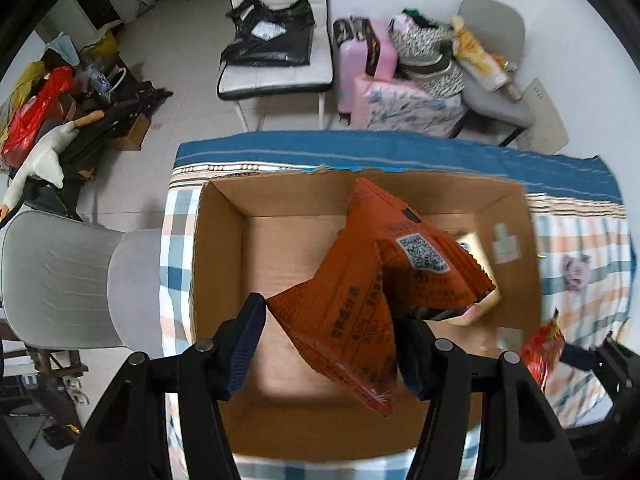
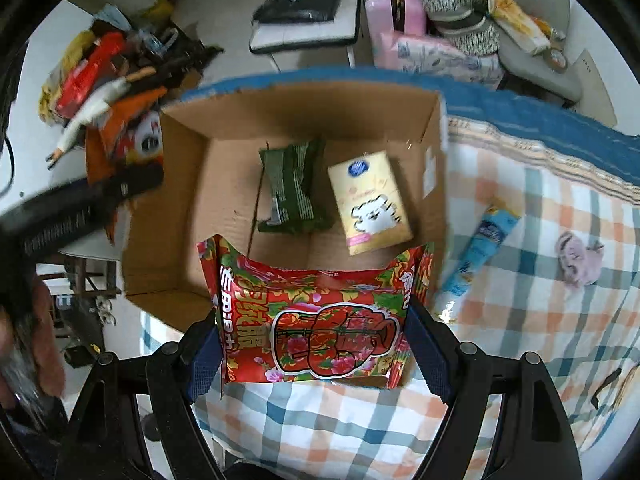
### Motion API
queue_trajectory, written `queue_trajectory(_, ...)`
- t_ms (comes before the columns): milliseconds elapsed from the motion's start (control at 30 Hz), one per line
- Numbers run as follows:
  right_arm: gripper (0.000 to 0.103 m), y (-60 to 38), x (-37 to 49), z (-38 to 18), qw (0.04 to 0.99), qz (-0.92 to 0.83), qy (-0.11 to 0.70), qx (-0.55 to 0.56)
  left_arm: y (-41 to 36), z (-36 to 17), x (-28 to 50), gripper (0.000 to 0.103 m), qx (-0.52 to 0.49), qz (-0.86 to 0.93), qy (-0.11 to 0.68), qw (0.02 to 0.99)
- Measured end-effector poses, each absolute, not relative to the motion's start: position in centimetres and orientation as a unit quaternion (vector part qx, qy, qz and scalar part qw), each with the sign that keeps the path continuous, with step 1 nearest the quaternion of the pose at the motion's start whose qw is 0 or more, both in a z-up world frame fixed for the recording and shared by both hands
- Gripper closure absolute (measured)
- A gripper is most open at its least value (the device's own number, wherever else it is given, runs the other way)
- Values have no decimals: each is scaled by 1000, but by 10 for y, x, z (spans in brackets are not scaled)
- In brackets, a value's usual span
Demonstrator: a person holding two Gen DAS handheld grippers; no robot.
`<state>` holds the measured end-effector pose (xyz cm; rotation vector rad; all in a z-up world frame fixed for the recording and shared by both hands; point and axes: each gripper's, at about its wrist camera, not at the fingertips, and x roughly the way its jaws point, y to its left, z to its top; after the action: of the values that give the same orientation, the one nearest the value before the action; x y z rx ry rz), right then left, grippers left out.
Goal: Organize soft objects
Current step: 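Carry orange bag with left gripper into the box while right gripper drops the red packet there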
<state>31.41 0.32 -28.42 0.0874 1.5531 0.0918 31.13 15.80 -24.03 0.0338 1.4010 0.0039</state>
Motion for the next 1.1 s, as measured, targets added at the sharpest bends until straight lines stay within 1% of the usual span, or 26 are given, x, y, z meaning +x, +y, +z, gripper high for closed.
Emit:
queue_trajectory(233, 19, 14, 326, -338, 679, 19, 733, 39, 167, -296, 348, 45, 41, 1, 676, 736)
queue_trajectory(367, 19, 19, 328, -358, 666, 14, 744, 41, 166, -320, 361, 45, 55, -4, 690, 721)
queue_trajectory(600, 17, 21, 331, -376, 654, 0, 755, 47, 162, -344, 369, 43, 69, -13, 708, 703)
queue_trajectory(733, 17, 22, 331, -376, 652, -8, 757, 41, 166, -348, 372, 43, 60, -4, 716, 695)
queue_trajectory(767, 15, 22, 331, -375, 653, -9, 756, 40, 168, -348, 372, 42, 53, -3, 717, 695)
queue_trajectory(800, 8, 23, 331, -373, 655, -10, 755, 38, 169, -347, 372, 42, 49, -2, 718, 694)
queue_trajectory(867, 3, 25, 331, -367, 660, -7, 750, 36, 169, -342, 371, 42, 46, -4, 714, 699)
queue_trajectory(900, 3, 26, 332, -364, 662, -7, 749, 35, 170, -340, 370, 41, 45, -5, 712, 701)
queue_trajectory(967, 3, 28, 331, -358, 666, -8, 745, 33, 171, -332, 368, 31, 43, -5, 706, 707)
queue_trajectory(1000, 2, 28, 332, -356, 669, -9, 743, 30, 171, -327, 365, 27, 44, -5, 702, 711)
queue_trajectory(1067, 0, 29, 331, -350, 674, -9, 738, 26, 173, -318, 362, 15, 38, -3, 697, 716)
queue_trajectory(1100, 0, 28, 330, -348, 675, -9, 737, 28, 174, -315, 360, 13, 32, -4, 695, 718)
